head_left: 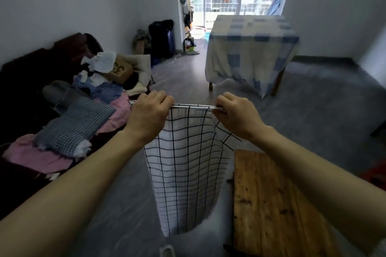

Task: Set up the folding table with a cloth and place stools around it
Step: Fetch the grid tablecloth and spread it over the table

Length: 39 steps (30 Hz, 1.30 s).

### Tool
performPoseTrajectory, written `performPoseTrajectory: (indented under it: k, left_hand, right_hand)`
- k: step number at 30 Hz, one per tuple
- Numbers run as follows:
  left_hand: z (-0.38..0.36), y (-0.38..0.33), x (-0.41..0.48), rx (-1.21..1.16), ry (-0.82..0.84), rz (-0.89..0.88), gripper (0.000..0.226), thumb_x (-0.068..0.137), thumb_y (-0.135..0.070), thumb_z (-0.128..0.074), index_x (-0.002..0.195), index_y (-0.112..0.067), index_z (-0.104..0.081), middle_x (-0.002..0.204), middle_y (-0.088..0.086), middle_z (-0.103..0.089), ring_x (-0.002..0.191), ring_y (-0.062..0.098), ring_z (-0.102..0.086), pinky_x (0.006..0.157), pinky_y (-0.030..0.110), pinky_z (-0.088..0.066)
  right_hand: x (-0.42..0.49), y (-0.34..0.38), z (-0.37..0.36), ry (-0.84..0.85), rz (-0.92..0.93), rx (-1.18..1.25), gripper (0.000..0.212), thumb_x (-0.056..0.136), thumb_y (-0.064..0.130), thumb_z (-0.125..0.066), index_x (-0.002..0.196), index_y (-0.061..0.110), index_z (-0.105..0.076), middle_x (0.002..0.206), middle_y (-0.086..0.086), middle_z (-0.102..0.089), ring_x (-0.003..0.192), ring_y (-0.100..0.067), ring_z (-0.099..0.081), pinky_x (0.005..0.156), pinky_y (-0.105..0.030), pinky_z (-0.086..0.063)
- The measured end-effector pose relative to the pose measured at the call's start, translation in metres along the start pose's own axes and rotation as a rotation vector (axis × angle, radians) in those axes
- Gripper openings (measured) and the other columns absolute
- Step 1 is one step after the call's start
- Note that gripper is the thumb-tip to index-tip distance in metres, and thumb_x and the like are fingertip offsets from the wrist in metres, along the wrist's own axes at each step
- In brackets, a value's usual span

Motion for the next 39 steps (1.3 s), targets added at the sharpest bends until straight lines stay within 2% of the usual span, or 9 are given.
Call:
performPoseTrajectory:
  k: [3,7,11,15,20,24,26,31,39]
  left_hand:
    - [-0.028,0.021,0.035,-0.083,-0.038,-0.055,0.002,0.088,-0.005,-0.06,0.087,-0.007,-0.061,0.079,0.013,-0.055,0.071,0.032,-0.051,0.061,0.043,-0.038]
    - [-0.055,0.038,0.087,-0.174,-0.095,-0.193,0.004,0.086,-0.005,-0.063,0.089,-0.008,-0.063,0.081,0.012,-0.058,0.072,0.031,-0.054,0.064,0.04,-0.038]
    - [-0.078,0.038,0.135,-0.26,-0.148,-0.34,0.008,0.089,-0.009,-0.061,0.097,-0.01,-0.062,0.089,0.011,-0.059,0.078,0.03,-0.054,0.068,0.041,-0.041]
    - [-0.103,0.023,0.172,-0.319,-0.18,-0.45,0.009,0.091,-0.013,-0.055,0.096,-0.01,-0.061,0.088,0.011,-0.058,0.079,0.031,-0.054,0.068,0.042,-0.041]
    - [-0.143,0.003,0.227,-0.334,-0.194,-0.537,0.021,0.093,-0.02,-0.042,0.094,-0.01,-0.06,0.087,0.011,-0.058,0.076,0.03,-0.052,0.067,0.04,-0.038]
    - [-0.177,-0.014,0.278,-0.339,-0.168,-0.601,0.011,0.088,-0.01,-0.055,0.097,-0.01,-0.061,0.092,0.011,-0.059,0.079,0.03,-0.054,0.068,0.04,-0.039]
    - [-0.192,-0.023,0.305,-0.336,-0.152,-0.623,0.013,0.084,-0.006,-0.062,0.097,-0.01,-0.061,0.093,0.011,-0.06,0.079,0.03,-0.054,0.069,0.04,-0.039]
    - [-0.219,-0.058,0.367,-0.393,-0.166,-0.65,0.01,0.09,-0.013,-0.059,0.099,-0.012,-0.059,0.09,0.008,-0.057,0.077,0.028,-0.052,0.069,0.04,-0.039]
    - [-0.238,-0.12,0.425,-0.604,-0.285,-0.678,0.012,0.084,-0.011,-0.063,0.096,-0.01,-0.062,0.089,0.01,-0.058,0.078,0.029,-0.052,0.066,0.04,-0.04]
  right_hand:
    - [0.026,-0.013,-0.011,0.009,-0.031,-0.057,0.017,0.089,0.023,-0.067,0.086,0.01,-0.057,0.08,-0.006,-0.056,0.062,-0.029,-0.054,0.05,-0.037,-0.046]
    - [0.061,-0.03,-0.017,-0.014,-0.168,-0.088,0.023,0.092,0.037,-0.064,0.09,0.014,-0.06,0.084,0.0,-0.058,0.067,-0.019,-0.054,0.058,-0.038,-0.05]
    - [0.08,-0.046,-0.021,-0.053,-0.261,-0.124,0.032,0.092,0.048,-0.058,0.09,0.016,-0.06,0.082,0.002,-0.056,0.066,-0.015,-0.053,0.059,-0.036,-0.051]
    - [0.087,-0.072,-0.026,-0.08,-0.315,-0.158,0.027,0.093,0.042,-0.062,0.088,0.015,-0.062,0.081,0.002,-0.057,0.065,-0.014,-0.053,0.058,-0.035,-0.051]
    - [0.1,-0.125,-0.042,-0.062,-0.319,-0.104,0.016,0.095,0.027,-0.06,0.09,0.012,-0.063,0.084,0.002,-0.058,0.067,-0.014,-0.052,0.06,-0.035,-0.05]
    - [0.115,-0.181,-0.05,-0.092,-0.367,0.002,0.007,0.092,0.019,-0.062,0.09,0.013,-0.065,0.085,0.003,-0.061,0.073,-0.013,-0.056,0.066,-0.035,-0.051]
    - [0.122,-0.206,-0.051,-0.114,-0.42,0.033,0.006,0.091,0.018,-0.062,0.09,0.013,-0.064,0.084,0.003,-0.06,0.073,-0.011,-0.055,0.067,-0.032,-0.05]
    - [0.125,-0.254,-0.044,-0.19,-0.547,0.109,0.004,0.091,0.013,-0.06,0.088,0.012,-0.058,0.081,0.003,-0.055,0.069,-0.009,-0.049,0.063,-0.022,-0.043]
    - [0.119,-0.302,-0.029,-0.333,-0.821,0.062,0.006,0.089,0.004,-0.059,0.083,0.002,-0.057,0.076,-0.01,-0.058,0.069,-0.023,-0.052,0.064,-0.038,-0.045]
Point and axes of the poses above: each hand's wrist, its own x-axis towards the middle knuckle, its own z-axis out of the back of the hand, y = z × x, the point moved 5 cm from there along x, towards the middle knuckle
